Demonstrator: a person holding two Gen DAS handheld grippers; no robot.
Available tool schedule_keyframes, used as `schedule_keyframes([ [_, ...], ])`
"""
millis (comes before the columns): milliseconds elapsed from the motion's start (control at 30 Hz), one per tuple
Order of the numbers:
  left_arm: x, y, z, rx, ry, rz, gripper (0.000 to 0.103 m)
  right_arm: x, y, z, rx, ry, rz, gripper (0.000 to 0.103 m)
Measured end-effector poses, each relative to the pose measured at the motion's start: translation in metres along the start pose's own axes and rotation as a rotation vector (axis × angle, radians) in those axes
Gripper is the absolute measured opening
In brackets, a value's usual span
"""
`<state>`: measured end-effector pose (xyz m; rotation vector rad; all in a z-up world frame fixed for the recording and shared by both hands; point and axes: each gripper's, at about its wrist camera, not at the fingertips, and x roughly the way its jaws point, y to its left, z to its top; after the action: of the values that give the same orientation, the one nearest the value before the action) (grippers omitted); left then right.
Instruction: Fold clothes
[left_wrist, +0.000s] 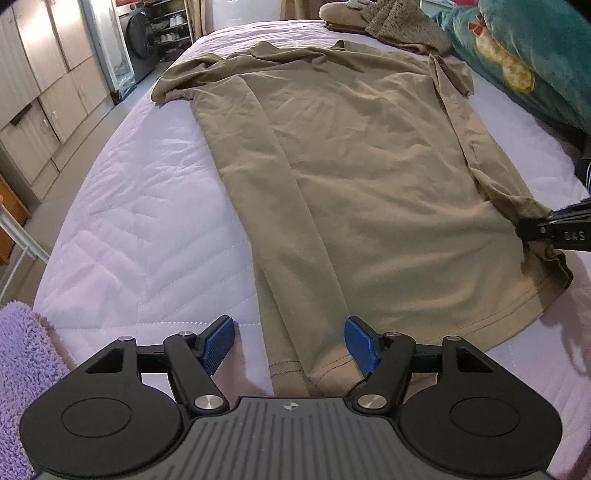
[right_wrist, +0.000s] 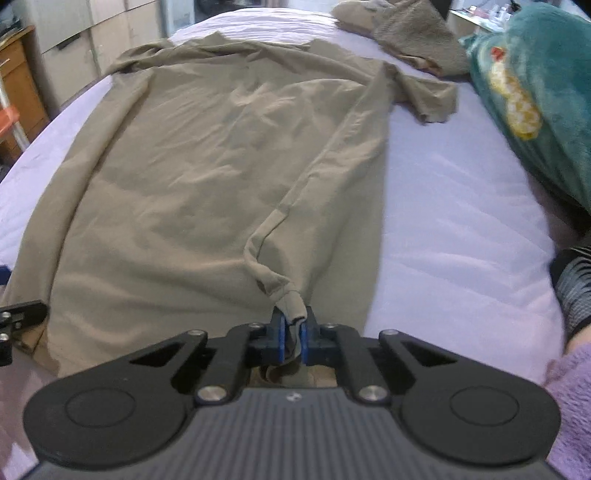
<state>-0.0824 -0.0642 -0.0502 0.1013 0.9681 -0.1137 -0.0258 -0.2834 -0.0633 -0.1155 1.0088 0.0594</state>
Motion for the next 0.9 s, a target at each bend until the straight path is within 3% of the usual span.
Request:
schedule_keyframes([
  [100,-0.002,0.003,0.000,-0.012,0.002,-0.009,0.067,-0.024,-0.034,0.003,0.111,-0.043,-0.093,0.008],
  [167,-0.002,0.005,0.001,-0.020,0.005,-0.013,0.067,-0.034,-0.070,-0.001,0.235,-0.013,-0.155,0.008],
  [233,-0.004,0.005,0.002,-0.025,0.004,-0.015,0.067,-0.031,-0.102,-0.010,0.322,0.066,-0.194,0.009],
  [333,-0.011,0.008,0.003,-0.039,-0.001,-0.013,0.067,-0.020,-0.108,-0.016,0.329,0.167,-0.219,0.015],
  [433,-0.026,0.013,0.003,-0.074,-0.026,-0.008,0.068,-0.009,-0.113,-0.022,0.332,0.268,-0.242,0.029],
  [500,-0.036,0.015,0.003,-0.093,-0.049,0.000,0.068,-0.025,-0.094,-0.008,0.283,0.186,-0.208,0.059],
  [633,-0.048,-0.005,0.010,-0.032,-0.111,0.046,0.068,-0.055,-0.051,0.028,0.134,0.006,-0.130,0.085],
  [733,-0.037,-0.032,0.015,0.053,-0.084,0.067,0.068,-0.050,-0.020,0.051,-0.007,-0.043,-0.001,0.089],
  [867,-0.004,-0.061,0.008,0.182,0.014,0.148,0.069,-0.015,0.001,0.063,-0.099,-0.003,0.099,0.089],
  [900,0.001,-0.063,0.005,0.194,0.012,0.163,0.074,-0.005,0.000,0.061,-0.090,0.002,0.123,0.089],
])
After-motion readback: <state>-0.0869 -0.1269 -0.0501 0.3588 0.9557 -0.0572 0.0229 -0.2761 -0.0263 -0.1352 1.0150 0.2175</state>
